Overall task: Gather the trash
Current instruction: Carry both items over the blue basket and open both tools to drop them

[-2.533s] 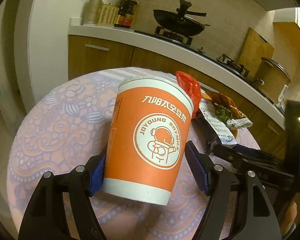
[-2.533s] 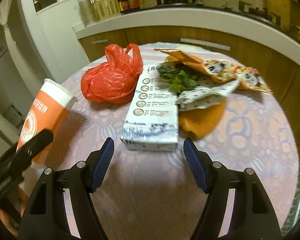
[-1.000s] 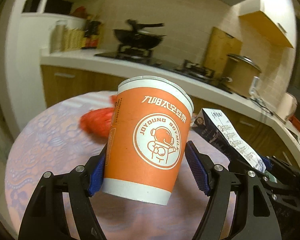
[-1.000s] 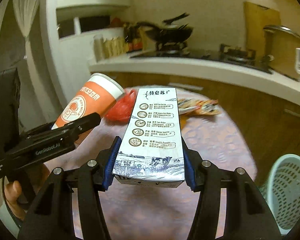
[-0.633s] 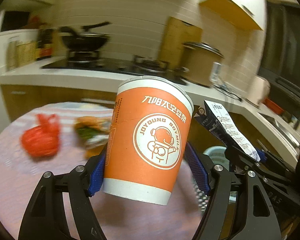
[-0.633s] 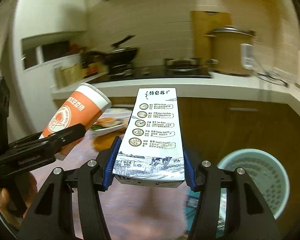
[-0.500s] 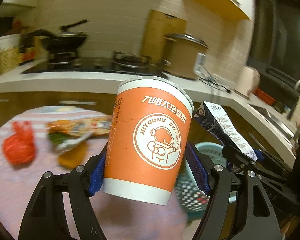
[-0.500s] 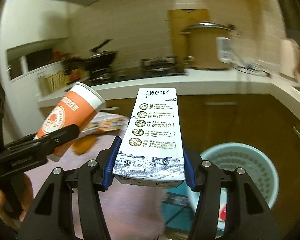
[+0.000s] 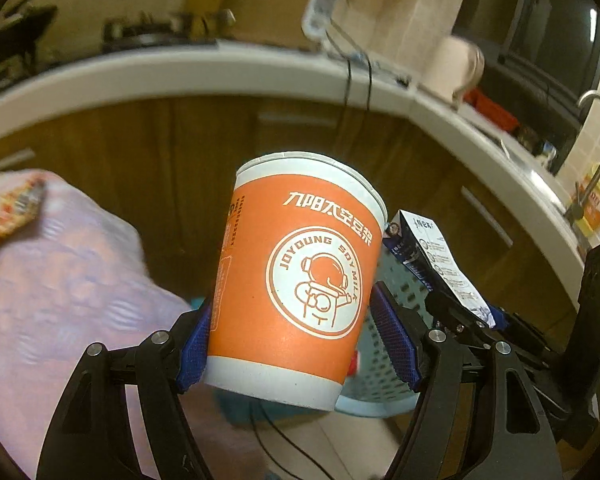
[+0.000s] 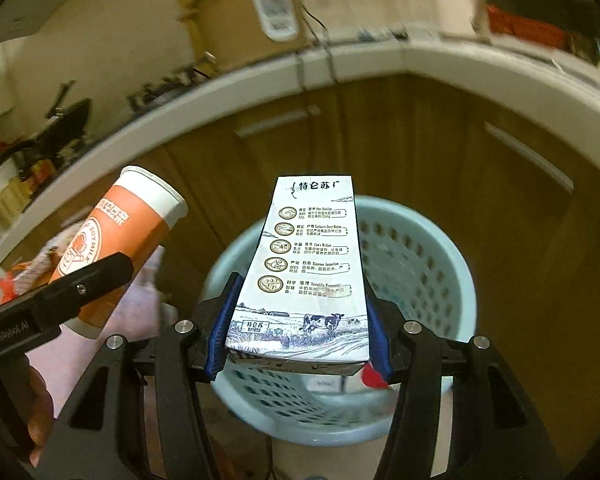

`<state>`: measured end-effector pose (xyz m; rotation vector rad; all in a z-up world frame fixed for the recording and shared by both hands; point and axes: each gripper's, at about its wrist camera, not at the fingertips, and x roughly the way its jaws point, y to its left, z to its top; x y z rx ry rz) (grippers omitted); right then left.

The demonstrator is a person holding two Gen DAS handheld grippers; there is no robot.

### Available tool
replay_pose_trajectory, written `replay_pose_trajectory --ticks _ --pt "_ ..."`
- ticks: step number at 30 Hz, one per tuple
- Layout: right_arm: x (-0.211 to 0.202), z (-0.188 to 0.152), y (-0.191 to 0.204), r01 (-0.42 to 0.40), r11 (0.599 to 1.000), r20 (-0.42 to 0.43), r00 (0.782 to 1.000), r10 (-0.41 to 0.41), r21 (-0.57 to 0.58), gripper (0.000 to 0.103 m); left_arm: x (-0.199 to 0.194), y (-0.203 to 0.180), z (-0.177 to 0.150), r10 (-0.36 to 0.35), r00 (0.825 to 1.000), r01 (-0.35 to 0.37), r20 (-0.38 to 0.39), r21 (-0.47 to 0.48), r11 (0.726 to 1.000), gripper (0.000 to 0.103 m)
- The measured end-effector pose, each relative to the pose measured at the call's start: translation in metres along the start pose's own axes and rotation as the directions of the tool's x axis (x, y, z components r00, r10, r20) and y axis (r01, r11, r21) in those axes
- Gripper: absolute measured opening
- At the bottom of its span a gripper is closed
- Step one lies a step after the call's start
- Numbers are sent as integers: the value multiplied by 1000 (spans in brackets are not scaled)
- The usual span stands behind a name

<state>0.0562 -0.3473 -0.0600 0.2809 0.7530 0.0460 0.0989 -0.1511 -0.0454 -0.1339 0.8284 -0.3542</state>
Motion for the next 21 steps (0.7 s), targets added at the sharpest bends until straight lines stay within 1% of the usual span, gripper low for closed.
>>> replay_pose_trajectory --ticks 4,8,12,18,21 --pt "24 -6 -23 36 998 -85 996 -32 51 52 34 -10 -6 2 997 0 -75 25 1000 71" --pt "40 -15 -36 50 995 -149 988 -36 87 52 52 -20 -11 16 994 -9 -112 64 998 71" --pt "52 -22 -42 59 993 -195 980 -38 100 52 65 -21 -15 20 990 -10 -141 71 997 71" --pt "59 -19 -42 59 994 -209 977 -37 97 53 66 -21 -11 18 986 -9 -164 59 998 72" --pt "55 -19 -39 49 994 -204 979 -28 101 57 58 -18 -12 24 987 -16 -160 55 998 73"
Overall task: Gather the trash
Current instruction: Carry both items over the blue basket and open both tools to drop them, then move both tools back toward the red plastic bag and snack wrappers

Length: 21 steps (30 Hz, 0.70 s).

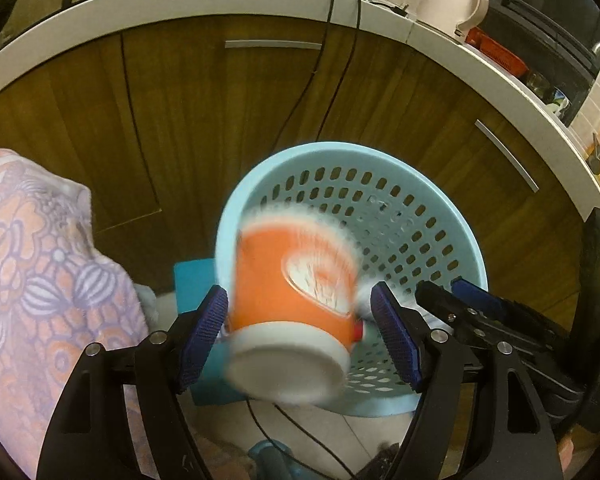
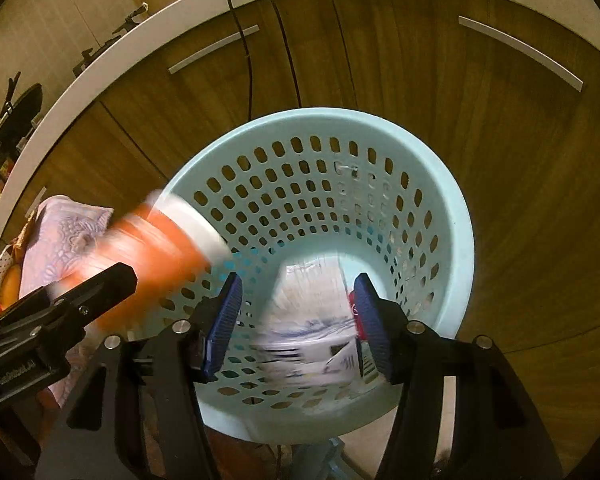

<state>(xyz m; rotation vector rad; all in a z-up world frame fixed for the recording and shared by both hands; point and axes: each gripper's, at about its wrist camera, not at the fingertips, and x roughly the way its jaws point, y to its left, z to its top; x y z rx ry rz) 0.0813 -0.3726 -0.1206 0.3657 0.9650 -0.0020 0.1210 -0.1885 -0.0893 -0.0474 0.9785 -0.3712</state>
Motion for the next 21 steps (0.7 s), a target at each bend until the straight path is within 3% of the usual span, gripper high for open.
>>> replay_pose_trajectory --ticks 10,21 --pt "-26 -2 27 -15 999 45 999 17 -50 58 -40 5 -5 -22 997 22 70 -9 1000 73" --pt "-76 -6 91 -66 982 131 987 90 -175 59 -129 39 -23 -29 976 45 216 -69 997 73"
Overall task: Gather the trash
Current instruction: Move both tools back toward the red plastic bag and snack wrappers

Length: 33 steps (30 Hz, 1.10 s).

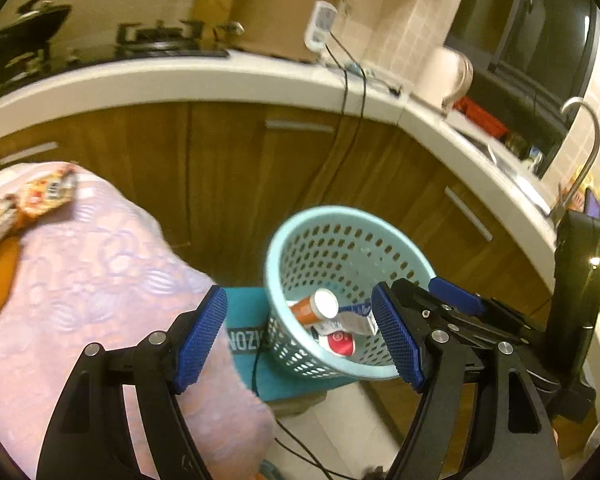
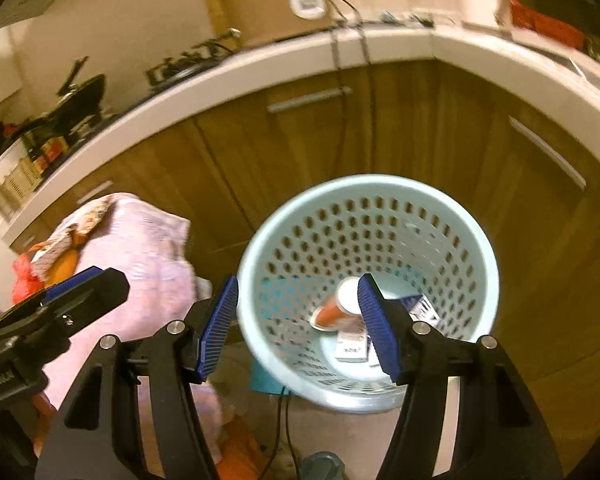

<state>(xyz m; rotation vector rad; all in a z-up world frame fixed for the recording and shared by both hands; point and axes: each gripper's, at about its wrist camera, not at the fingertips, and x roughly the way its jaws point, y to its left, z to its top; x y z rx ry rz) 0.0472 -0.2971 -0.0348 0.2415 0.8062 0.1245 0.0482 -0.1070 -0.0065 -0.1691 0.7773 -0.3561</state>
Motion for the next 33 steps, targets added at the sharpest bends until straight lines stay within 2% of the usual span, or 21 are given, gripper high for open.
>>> replay_pose_trajectory --ticks 4,9,16,21,24,27,29,30,33 --pt "-16 4 33 -33 997 30 999 35 -65 59 -41 21 -3 11 997 -8 70 -39 999 73" --pt "-26 4 83 -78 985 52 995 87 -156 59 -90 57 -11 64 988 -48 144 -110 993 73" --pt "-30 -6 156 -139 952 47 986 157 -273 59 -149 126 -29 167 966 -114 199 -251 961 73" --pt "-27 -14 201 -176 922 46 978 204 -344 59 -190 180 -50 270 935 -172 230 -370 913 73" --pt "-18 -17 225 -208 909 39 971 238 -362 59 -213 213 -67 333 914 -205 231 -446 871 73" --pt "-3 -22 248 -252 885 28 958 285 -391 58 -230 248 -84 396 896 -246 203 -514 822 73" --pt "7 -28 267 -284 858 13 947 320 -428 47 -239 267 -92 433 882 -272 185 -549 790 73" --pt "11 -31 274 -292 847 8 944 330 -443 46 -242 278 -95 454 875 -295 168 -559 775 73" --pt "26 -42 298 -316 820 -21 937 349 -476 45 -241 299 -95 479 868 -330 131 -568 754 73"
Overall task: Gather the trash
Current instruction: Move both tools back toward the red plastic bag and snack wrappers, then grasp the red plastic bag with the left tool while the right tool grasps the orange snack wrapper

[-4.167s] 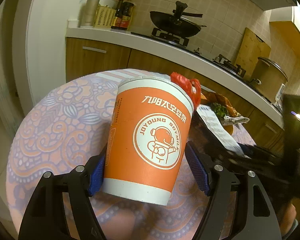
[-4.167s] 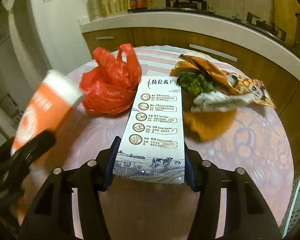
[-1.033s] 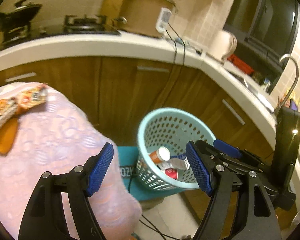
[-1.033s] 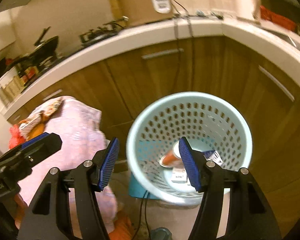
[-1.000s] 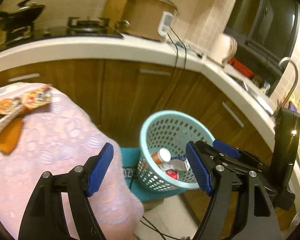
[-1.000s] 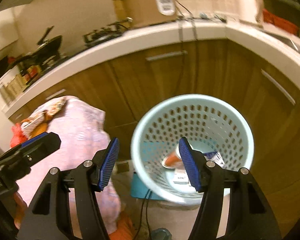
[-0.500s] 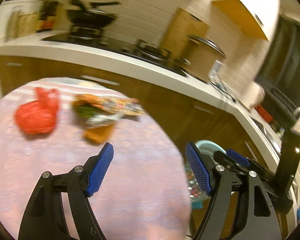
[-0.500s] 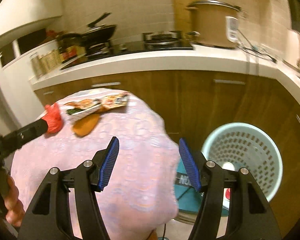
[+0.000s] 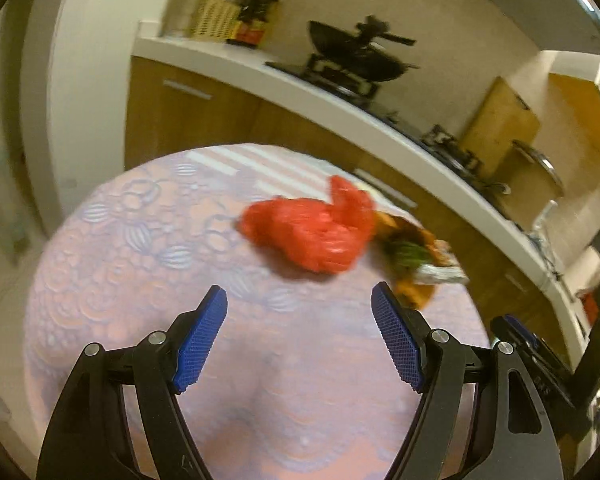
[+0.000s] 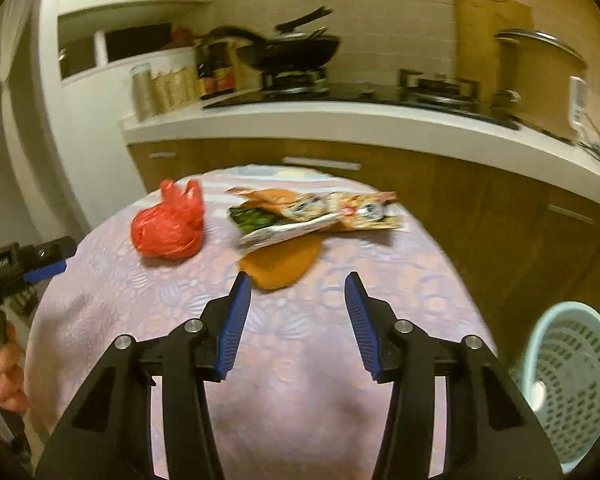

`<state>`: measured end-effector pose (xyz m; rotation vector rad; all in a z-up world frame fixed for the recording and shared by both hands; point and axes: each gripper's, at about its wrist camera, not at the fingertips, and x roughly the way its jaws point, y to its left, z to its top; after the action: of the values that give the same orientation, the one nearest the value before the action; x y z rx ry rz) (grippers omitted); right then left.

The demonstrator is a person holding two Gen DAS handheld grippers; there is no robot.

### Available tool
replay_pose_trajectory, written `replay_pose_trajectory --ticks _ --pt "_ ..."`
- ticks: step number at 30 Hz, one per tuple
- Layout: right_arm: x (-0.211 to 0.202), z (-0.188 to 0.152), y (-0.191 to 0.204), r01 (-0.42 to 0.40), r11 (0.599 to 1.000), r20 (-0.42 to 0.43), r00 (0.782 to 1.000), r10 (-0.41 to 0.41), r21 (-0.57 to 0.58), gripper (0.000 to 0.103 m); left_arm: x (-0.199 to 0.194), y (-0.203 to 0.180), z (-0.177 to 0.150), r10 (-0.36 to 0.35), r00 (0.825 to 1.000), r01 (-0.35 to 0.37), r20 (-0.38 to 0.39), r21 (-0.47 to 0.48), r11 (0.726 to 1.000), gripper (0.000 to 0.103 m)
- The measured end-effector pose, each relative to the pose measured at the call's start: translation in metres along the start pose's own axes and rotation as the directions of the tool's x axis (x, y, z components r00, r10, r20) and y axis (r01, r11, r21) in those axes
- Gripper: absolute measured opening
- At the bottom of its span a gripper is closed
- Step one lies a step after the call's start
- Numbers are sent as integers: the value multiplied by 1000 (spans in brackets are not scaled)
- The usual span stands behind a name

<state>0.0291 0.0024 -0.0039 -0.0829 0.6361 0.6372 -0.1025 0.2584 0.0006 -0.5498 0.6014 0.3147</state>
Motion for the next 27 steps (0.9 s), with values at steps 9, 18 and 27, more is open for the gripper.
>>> replay_pose_trajectory --ticks 9,18,27 --pt "42 -14 -11 -21 996 -84 996 28 83 46 61 -16 26 8 998 -6 -68 20 1000 85" --pt "44 -15 -27 -57 986 -90 993 72 156 46 124 -22 43 72 989 -73 -126 4 997 85" --pt "40 -4 -27 -67 988 -98 992 81 139 46 133 -13 31 -47 993 47 -105 -6 999 50"
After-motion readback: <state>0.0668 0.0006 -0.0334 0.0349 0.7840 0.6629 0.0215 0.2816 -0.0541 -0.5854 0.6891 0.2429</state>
